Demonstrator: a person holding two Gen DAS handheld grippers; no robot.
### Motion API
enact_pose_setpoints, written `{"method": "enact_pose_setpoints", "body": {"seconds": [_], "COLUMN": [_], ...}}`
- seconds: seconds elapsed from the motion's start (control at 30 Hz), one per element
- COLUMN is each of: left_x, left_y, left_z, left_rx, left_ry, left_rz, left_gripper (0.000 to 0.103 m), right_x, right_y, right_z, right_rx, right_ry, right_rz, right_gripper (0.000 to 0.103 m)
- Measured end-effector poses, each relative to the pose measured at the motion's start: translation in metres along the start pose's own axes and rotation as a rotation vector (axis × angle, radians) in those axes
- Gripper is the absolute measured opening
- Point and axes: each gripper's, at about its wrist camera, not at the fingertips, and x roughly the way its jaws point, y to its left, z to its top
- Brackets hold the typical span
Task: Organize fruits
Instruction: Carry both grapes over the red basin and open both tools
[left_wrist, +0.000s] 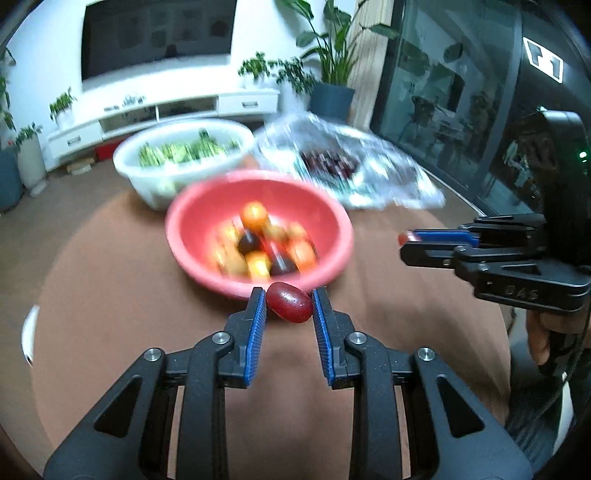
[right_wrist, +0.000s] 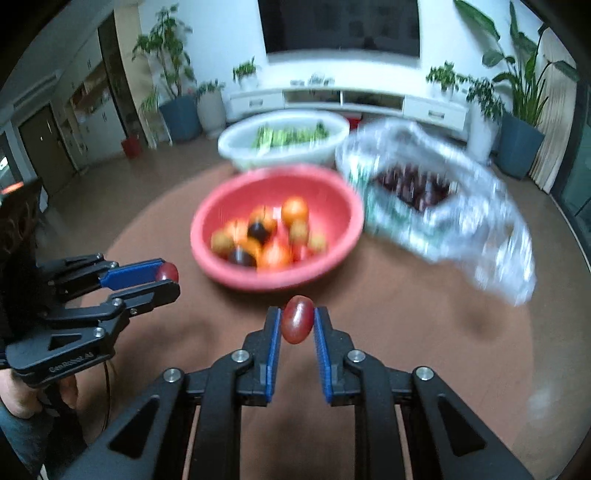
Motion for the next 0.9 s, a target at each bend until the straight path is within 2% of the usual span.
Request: {"method": "enact_pose_setpoints", "body": {"seconds": [0.17, 0.3, 0.63, 0.7, 0.83, 0.87, 0.9], "left_x": [0.02, 0.051, 0.1, 0.103, 0.105, 0.104, 0.102], "left_y": [0.022, 0.028, 0.027, 0.028, 0.035, 0.036, 0.036], "left_z": [0.043, 0.054, 0.045, 0.044, 0.042, 0.042, 0.041], "left_rx": [-0.008, 0.029, 0.043, 0.041, 0.018, 0.013, 0.013], "left_ry": [-0.016, 0.034, 0.092, 0.097, 0.087, 0.081, 0.074], "left_rz": [0.032, 0.064, 0.089, 0.095, 0.117, 0.116, 0.118], "left_gripper": [0.024, 0.024, 0.025, 0.031, 0.063, 0.069, 0.071], "right_x": [0.019, 0.054, 0.107, 0.11, 0.112, 0.111, 0.112], "right_y": [-0.004, -0.005, -0.003, -0.001, -0.004, -0.007, -0.008], "right_z": [0.048, 0.068, 0.064, 0.062, 0.06, 0.059, 0.059], "right_rx": [0.001, 0.009, 0.008, 0.007, 0.021, 0.029, 0.033], "right_ry": [-0.028, 0.003, 0.094, 0.1, 0.101, 0.103, 0.104], "right_rz": [0.028, 0.016, 0.0, -0.001, -0.014, -0.016, -0.017], "right_gripper": [0.02, 0.02, 0.021, 0.021, 0.021, 0.021, 0.021]}}
